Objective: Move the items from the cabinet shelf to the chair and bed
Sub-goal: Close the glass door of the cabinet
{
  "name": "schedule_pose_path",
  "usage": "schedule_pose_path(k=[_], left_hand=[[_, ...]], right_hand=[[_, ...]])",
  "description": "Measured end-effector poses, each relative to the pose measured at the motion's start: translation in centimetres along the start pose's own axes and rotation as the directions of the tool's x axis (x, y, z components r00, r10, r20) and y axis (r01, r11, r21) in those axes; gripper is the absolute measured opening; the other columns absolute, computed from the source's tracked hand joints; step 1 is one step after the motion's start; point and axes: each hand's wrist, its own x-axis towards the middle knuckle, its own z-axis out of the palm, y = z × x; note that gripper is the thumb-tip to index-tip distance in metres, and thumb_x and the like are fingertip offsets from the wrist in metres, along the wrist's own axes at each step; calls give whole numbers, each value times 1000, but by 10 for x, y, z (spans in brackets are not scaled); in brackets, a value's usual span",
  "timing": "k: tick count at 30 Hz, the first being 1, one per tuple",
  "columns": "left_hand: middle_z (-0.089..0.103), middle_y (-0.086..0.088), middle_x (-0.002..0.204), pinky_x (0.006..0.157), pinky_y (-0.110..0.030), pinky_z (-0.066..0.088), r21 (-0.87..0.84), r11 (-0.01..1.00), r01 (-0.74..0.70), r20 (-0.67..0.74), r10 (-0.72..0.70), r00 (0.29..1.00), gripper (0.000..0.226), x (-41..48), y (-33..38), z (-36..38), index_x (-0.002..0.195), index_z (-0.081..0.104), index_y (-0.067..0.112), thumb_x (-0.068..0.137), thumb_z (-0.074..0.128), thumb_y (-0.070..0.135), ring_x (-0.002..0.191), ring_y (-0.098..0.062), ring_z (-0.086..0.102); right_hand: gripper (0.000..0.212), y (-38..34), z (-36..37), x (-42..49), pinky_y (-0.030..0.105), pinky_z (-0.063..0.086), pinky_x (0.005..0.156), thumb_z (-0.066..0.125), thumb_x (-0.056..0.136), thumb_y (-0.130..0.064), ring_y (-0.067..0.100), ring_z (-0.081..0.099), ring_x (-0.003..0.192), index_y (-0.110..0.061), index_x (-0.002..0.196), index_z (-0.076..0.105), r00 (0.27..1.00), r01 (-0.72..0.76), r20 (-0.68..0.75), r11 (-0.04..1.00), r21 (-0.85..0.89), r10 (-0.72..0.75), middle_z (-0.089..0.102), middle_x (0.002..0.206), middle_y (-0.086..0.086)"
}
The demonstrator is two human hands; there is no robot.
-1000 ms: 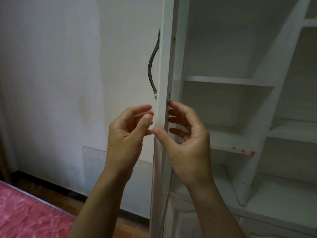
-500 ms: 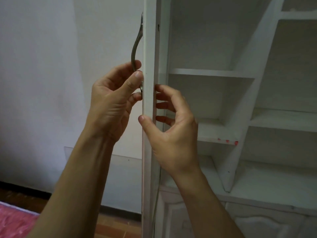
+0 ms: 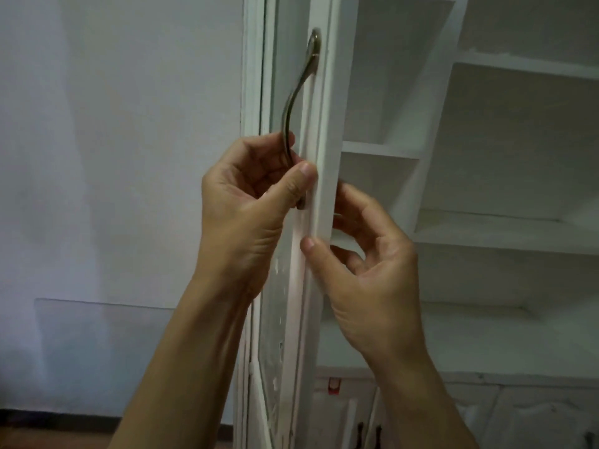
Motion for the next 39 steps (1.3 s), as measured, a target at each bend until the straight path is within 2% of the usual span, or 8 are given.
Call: schedule_pose_path(k=[3, 7, 12, 17, 21, 27, 36, 39], left_hand=[[72, 6, 91, 89, -33, 58, 13, 1000, -4, 39, 3, 999, 33, -2, -16, 23, 107, 65, 16, 79, 75, 0, 94, -17, 69], [72, 4, 97, 90, -30, 58, 60, 998, -7, 65, 3, 998, 40, -2, -33, 53, 110, 63, 15, 79, 73, -9, 100, -18, 70], [72, -1, 104, 85, -25, 58, 179, 983, -44, 26, 40, 999, 41, -1, -58, 98, 109, 61, 17, 80, 74, -9, 101, -15, 72], [72, -6, 109, 88, -33, 60, 306, 949, -82, -56, 104, 993, 41, 3, -92, 140, 116, 60, 9, 81, 74, -6, 103, -17, 72], [71, -6, 109, 87, -45, 61, 395, 913, -97, -83, 141, 986, 40, 11, -120, 165, 115, 59, 12, 82, 76, -2, 103, -19, 71], [71, -9, 109, 85, -51, 60, 396, 916, -65, -106, 116, 988, 44, 28, -159, 190, 115, 60, 13, 79, 73, -9, 102, -25, 71], [71, 1, 106, 82, -26, 61, 441, 892, -101, -65, 144, 987, 47, 57, -214, 205, 121, 64, 14, 83, 62, -13, 103, -11, 69], [71, 12, 105, 83, -19, 57, 475, 871, -128, -49, 171, 984, 50, 66, -229, 207, 122, 66, 18, 83, 59, -13, 100, -1, 68]], right_hand=[[59, 7, -27, 4, 37, 60, 95, 72, 90, -3, 12, 65, 123, -23, 143, 57, 999, -21, -33, 1000, -1, 21, 69, 129, -4], [57, 19, -62, 13, 31, 60, 93, 71, 91, -2, 12, 67, 118, -25, 142, 59, 998, -39, -55, 999, 15, 40, 70, 125, -3], [53, 38, -106, 29, 28, 60, 89, 70, 92, -4, 13, 69, 115, -32, 136, 60, 998, -37, -40, 998, 45, 39, 71, 124, -4], [54, 61, -148, 49, 26, 61, 89, 69, 93, -6, 8, 69, 113, -51, 120, 56, 1000, -24, -3, 998, 52, 24, 70, 123, -7], [50, 83, -175, 68, 21, 60, 86, 68, 94, -7, 8, 69, 112, -38, 132, 57, 1000, -24, 2, 997, 75, 24, 69, 126, -5], [48, 118, -209, 100, 32, 61, 88, 73, 93, -15, 15, 71, 112, -24, 138, 61, 996, -93, -3, 990, 110, 94, 72, 127, -5], [48, 157, -239, 137, 20, 59, 85, 72, 90, -2, 9, 73, 109, -14, 136, 63, 992, -112, -39, 984, 138, 119, 76, 119, 0], [47, 174, -247, 150, 26, 59, 90, 76, 87, -2, 12, 70, 114, -19, 130, 67, 987, -96, -123, 994, 55, 102, 74, 119, -1]])
